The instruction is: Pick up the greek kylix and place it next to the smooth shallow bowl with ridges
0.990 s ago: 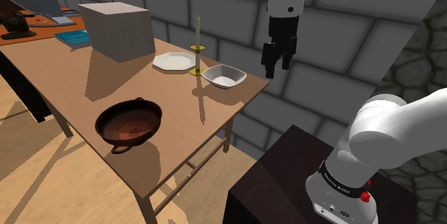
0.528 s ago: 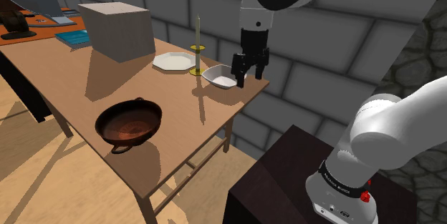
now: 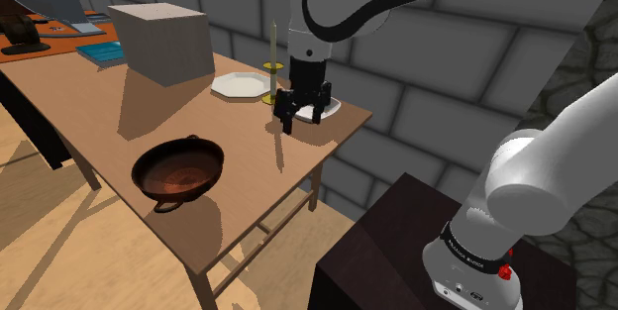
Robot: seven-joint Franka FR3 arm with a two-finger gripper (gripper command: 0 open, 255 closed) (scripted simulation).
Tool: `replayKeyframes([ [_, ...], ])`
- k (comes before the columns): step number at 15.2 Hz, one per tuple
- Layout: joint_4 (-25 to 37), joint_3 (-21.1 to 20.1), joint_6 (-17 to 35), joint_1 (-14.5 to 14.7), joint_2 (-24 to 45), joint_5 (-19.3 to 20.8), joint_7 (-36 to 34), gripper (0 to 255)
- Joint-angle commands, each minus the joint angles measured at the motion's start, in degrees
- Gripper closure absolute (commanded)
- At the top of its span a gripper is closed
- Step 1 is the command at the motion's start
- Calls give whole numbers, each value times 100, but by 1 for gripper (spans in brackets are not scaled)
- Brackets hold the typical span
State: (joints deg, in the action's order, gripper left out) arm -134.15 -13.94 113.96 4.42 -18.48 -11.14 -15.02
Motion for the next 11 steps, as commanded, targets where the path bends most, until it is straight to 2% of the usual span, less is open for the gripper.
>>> replayKeyframes([
  [1, 235, -117, 306, 30, 417, -16, -143, 0],
  [6, 857, -354, 910, 119, 1360, 67, -509, 0],
  [11, 1646, -511, 1363, 256, 2329, 312, -916, 0],
])
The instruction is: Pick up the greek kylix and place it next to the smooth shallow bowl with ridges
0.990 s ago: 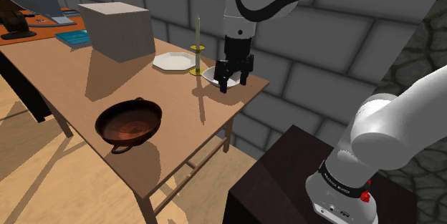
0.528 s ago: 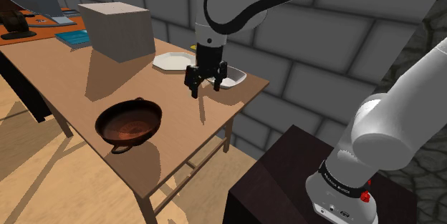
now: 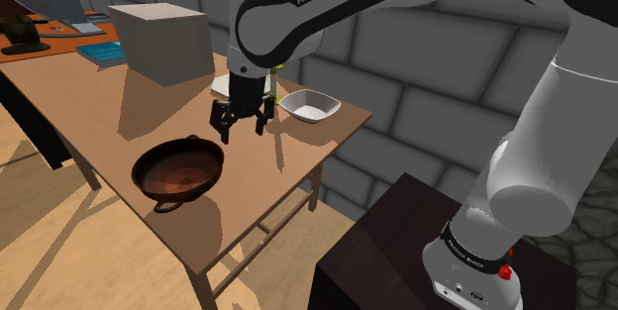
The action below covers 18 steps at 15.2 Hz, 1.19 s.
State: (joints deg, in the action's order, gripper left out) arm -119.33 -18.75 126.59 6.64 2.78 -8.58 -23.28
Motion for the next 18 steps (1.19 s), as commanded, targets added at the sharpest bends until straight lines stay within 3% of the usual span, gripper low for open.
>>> replayKeyframes([
  [1, 342, -48, 171, 72, 399, 119, -173, 0],
  [3, 722, -69, 289, 161, 793, 254, -338, 0],
  [11, 594, -56, 785, 251, 1165, 378, -423, 0],
  [18, 594, -55, 784, 252, 1165, 378, -423, 0],
])
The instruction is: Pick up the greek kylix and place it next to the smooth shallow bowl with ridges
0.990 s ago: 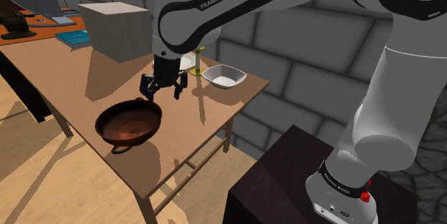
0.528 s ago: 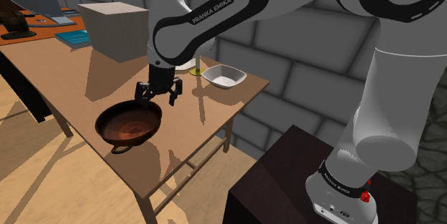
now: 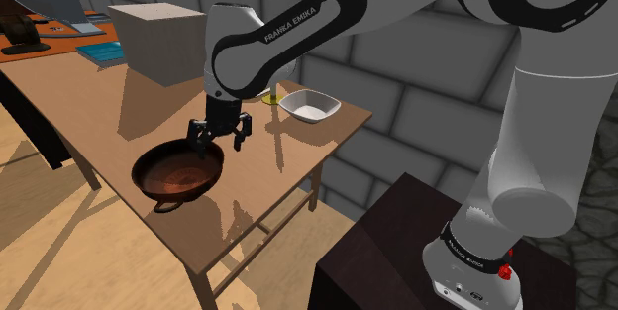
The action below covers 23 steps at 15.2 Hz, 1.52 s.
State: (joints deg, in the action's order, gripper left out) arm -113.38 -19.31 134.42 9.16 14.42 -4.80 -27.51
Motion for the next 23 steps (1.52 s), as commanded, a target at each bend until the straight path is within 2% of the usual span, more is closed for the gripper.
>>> replayKeyframes([
  [1, 0, 0, 0, 0, 0, 0, 0, 0],
  [2, 0, 0, 0, 0, 0, 0, 0, 255],
  [11, 0, 0, 1, 0, 1, 0, 0, 255],
  [23, 436, -30, -832, -49, -414, -101, -18, 255],
])
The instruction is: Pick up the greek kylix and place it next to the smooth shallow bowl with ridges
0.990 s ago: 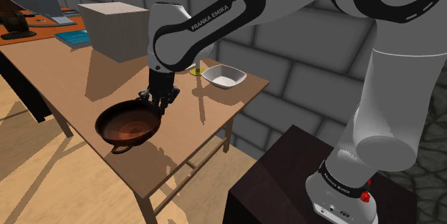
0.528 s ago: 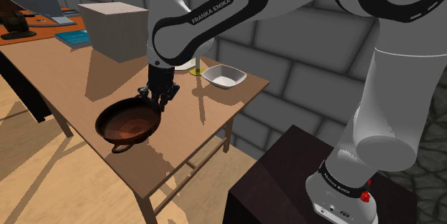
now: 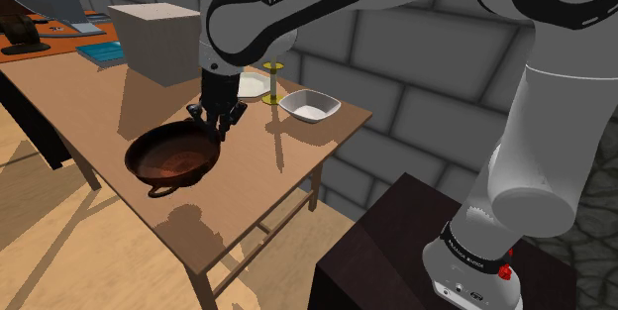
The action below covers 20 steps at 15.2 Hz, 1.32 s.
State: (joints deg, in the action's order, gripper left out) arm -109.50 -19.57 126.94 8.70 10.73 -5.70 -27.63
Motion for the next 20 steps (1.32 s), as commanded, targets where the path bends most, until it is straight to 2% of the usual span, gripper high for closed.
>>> replayKeyframes([
  [1, 92, -5, -155, -6, -73, -17, -9, 255],
  [20, 1199, -10, -1541, -35, -371, -50, -124, 255],
])
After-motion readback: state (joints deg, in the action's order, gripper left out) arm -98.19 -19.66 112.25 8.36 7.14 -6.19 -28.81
